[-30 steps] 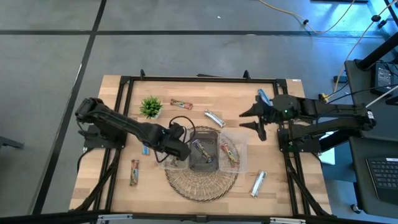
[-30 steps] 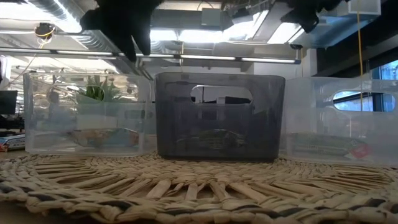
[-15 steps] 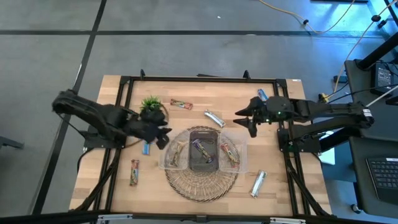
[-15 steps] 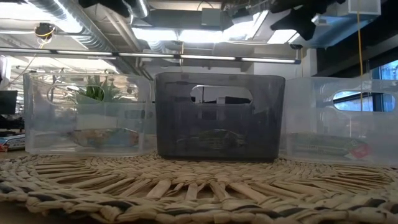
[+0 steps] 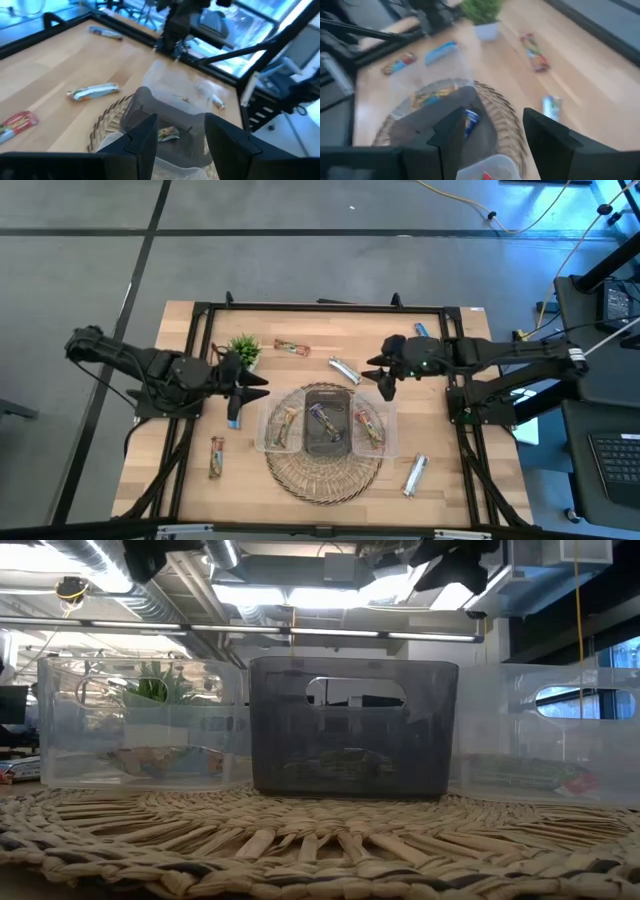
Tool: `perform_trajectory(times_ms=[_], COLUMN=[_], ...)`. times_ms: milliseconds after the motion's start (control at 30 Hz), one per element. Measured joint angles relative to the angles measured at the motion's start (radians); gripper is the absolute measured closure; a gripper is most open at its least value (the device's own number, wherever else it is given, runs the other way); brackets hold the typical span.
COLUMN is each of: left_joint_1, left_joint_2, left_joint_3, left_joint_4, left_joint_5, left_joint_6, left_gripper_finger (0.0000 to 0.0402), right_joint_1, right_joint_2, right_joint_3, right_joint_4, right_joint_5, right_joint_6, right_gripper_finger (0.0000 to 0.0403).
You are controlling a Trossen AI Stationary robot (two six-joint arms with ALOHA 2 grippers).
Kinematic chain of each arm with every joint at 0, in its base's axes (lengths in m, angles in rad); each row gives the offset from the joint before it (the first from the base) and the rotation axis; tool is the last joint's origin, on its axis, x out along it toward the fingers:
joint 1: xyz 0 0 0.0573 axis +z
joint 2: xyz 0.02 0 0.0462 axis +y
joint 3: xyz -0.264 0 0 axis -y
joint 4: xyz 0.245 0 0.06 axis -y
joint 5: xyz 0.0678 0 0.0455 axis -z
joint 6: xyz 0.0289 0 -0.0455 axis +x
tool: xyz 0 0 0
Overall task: Pick and place Granola Bars by type
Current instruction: Put the yellow granola bar into the left transparent bin
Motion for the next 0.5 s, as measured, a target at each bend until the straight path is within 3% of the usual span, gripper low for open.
perform_trajectory(times_ms=[167, 367, 500], left_joint_1=[0.035, 0.065, 0.080], left_joint_2=[-0.045, -0.047, -0.047], left_joint_3=[-0.063, -0.066, -0.066], left_joint_4=[0.046, 0.048, 0.048], left_joint_5=[0.016, 0.015, 0.015], left_joint_6=[0.009, 0.009, 0.009], left_gripper_finger=[0.0247, 0.0247, 0.0247], right_joint_1=[0.054, 0.185, 0.310], right_joint_2=[0.092, 0.162, 0.176], right_joint_3=[0.205, 0.379, 0.392], right_joint_4=[-0.366, -0.843, -0.992], right_joint_5=[0.100, 0.094, 0.016], right_joint_6=[0.167, 0.626, 0.935], right_gripper_finger=[0.0202, 0.0202, 0.0202])
